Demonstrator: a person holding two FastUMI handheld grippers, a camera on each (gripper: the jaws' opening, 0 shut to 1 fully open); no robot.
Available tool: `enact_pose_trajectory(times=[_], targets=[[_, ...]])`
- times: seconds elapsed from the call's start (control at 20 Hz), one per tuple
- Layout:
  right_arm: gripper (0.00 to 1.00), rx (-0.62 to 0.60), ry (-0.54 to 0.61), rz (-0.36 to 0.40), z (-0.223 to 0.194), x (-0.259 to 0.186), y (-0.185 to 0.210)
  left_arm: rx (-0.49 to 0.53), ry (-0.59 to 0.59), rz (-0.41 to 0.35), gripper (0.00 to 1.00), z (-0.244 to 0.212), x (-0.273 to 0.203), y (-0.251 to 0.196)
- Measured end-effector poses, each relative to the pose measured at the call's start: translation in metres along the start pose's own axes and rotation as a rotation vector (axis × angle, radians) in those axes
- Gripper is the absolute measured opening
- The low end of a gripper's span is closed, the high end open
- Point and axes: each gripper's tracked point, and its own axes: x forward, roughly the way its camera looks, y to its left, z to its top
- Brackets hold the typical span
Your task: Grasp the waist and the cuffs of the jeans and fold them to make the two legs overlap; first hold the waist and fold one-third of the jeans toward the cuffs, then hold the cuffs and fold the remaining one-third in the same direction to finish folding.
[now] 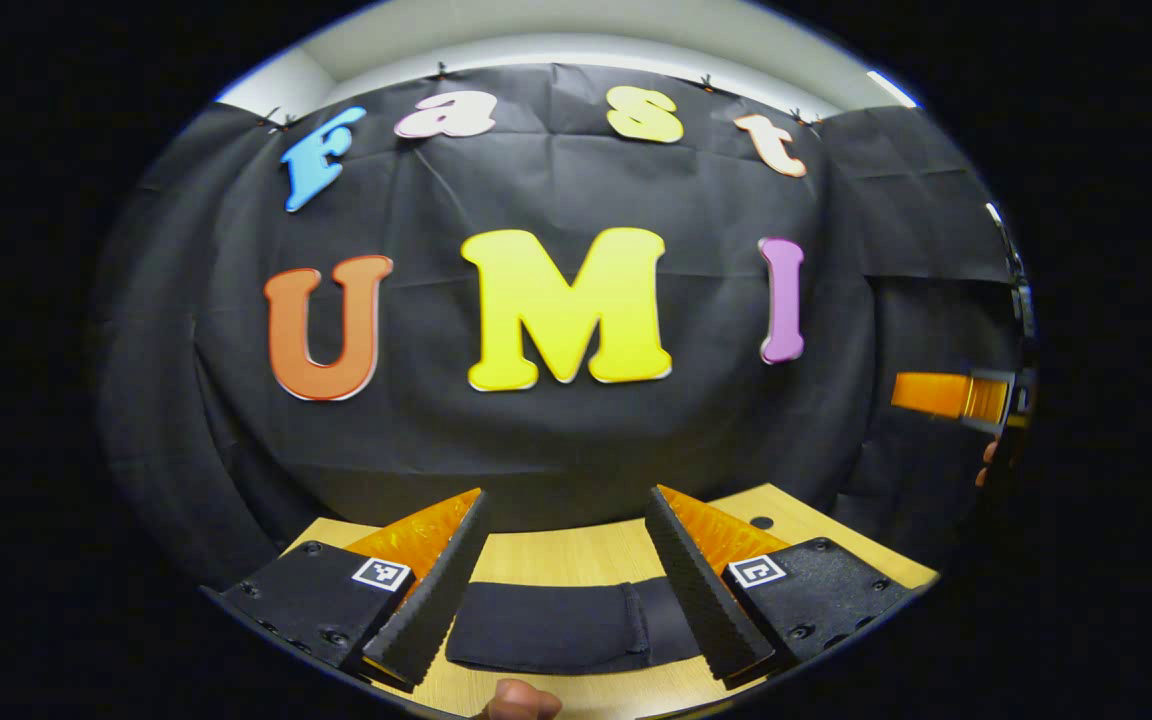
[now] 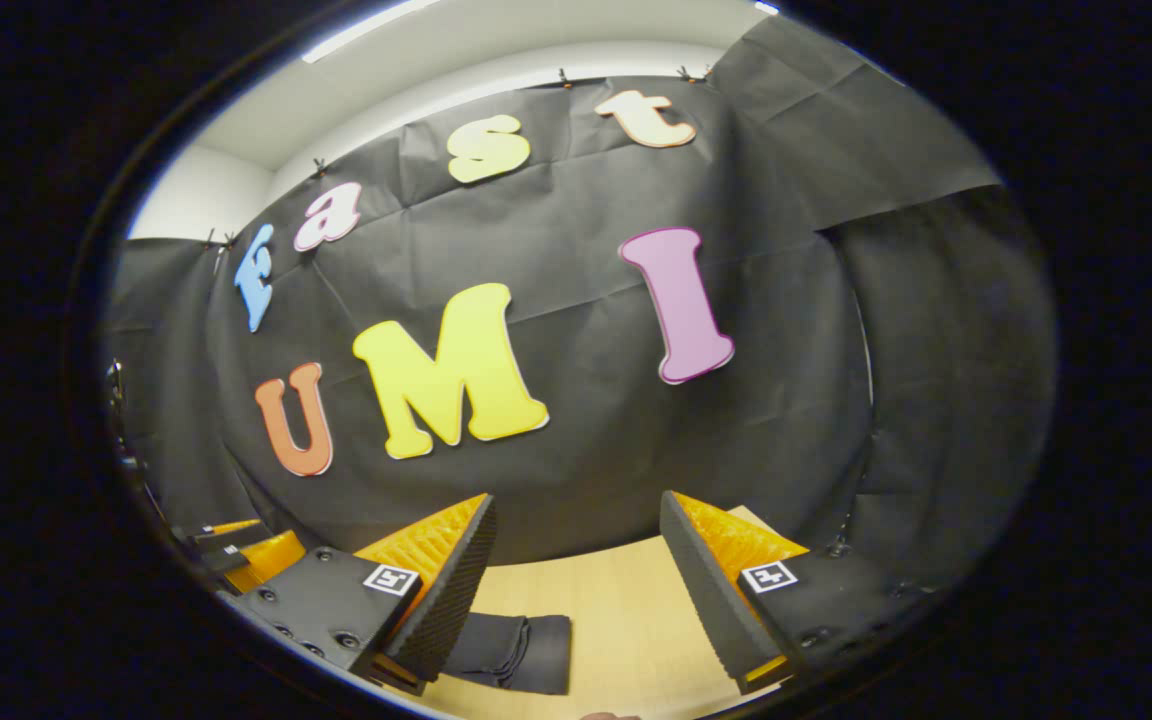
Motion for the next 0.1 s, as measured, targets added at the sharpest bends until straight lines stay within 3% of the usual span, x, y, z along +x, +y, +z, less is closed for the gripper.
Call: enact_pose_trajectory(times=[0.1], targets=[[1.0, -0.013, 0.007, 0.04, -0.0028, 0.0006, 0.0203, -0.008, -0.034, 0.035, 0.94, 0.0148, -0.0099, 0.0121]])
